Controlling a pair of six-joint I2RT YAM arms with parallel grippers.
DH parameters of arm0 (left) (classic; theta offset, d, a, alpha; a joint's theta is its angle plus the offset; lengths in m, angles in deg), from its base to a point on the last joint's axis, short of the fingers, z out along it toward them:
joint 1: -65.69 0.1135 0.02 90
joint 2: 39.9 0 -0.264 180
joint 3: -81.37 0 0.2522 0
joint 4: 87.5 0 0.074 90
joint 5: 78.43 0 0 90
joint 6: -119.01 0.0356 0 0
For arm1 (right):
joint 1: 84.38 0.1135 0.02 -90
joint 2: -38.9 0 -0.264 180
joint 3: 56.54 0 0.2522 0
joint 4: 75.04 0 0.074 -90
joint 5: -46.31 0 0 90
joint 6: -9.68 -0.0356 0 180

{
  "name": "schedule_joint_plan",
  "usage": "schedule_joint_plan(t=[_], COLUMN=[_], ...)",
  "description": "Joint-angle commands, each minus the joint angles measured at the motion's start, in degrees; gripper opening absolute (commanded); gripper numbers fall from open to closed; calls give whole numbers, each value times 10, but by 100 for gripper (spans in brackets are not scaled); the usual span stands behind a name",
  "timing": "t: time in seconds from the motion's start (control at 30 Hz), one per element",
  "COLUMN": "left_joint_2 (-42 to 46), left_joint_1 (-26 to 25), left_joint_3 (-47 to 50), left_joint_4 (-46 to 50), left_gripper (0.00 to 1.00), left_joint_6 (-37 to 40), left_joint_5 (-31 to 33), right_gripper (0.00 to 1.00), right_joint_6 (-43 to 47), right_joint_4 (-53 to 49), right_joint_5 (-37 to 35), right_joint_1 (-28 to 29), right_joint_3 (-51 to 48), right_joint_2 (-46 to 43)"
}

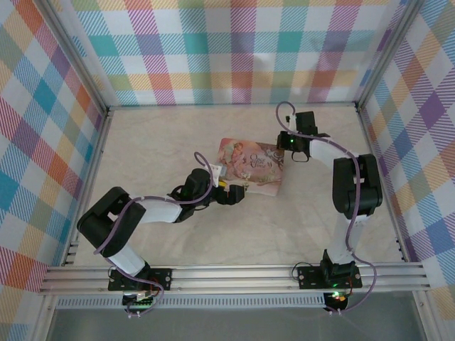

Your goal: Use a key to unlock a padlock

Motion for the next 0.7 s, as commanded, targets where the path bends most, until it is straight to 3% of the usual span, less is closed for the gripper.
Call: schedule_joint_plan(t=[0.0, 0.43, 0.67], left_joint_2=[-20, -102, -114], left_joint_1=[-5, -80, -79], left_joint_3=[-3, -12, -30], left_joint_4=[-41, -138, -160], left_gripper=[99, 100, 97], left_joint_6=[-11, 32, 66], left_joint_5=[-19, 82, 41], right_gripper=[0, 0, 0], right_joint_6=[-19, -29, -31], right_joint_4=[-7, 9, 16], right_joint_5=[25, 35, 39], right_joint_1=[11, 21, 22], right_joint_3=[-22, -52, -64], right_joint_2=[-15, -34, -41])
